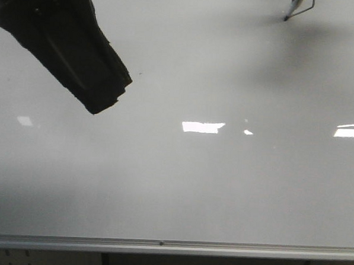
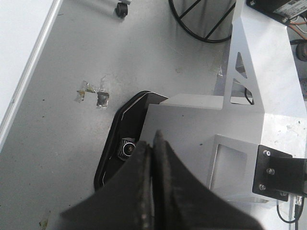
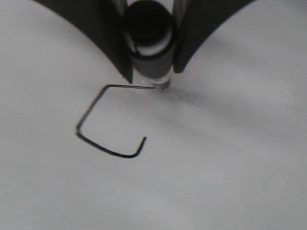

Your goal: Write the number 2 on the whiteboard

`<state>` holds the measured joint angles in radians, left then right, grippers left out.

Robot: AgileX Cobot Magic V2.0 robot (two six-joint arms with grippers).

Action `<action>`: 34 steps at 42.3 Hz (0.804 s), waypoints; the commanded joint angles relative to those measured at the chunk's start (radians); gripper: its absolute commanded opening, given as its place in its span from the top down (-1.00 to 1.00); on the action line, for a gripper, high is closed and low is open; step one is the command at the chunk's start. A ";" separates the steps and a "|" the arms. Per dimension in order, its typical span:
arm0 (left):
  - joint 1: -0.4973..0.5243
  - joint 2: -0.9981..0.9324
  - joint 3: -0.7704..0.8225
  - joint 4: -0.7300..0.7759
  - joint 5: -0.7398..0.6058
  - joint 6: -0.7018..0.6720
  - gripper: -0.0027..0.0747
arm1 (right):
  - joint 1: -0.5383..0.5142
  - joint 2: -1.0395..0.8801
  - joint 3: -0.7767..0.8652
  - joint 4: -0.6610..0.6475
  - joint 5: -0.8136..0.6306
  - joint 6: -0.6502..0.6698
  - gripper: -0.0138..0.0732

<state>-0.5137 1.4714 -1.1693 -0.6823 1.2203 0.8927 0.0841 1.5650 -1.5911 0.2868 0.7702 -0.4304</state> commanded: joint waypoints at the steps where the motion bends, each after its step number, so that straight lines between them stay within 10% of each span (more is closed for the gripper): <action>1: -0.007 -0.033 -0.029 -0.056 0.028 -0.006 0.98 | 0.022 -0.014 -0.024 0.016 -0.096 0.002 0.93; 34: -0.007 -0.033 -0.029 -0.056 0.027 -0.006 0.98 | -0.012 -0.086 -0.024 -0.554 -0.117 0.532 0.93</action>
<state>-0.5137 1.4714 -1.1693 -0.6823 1.2196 0.8927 0.0946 1.5411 -1.5911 -0.1752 0.6946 0.0272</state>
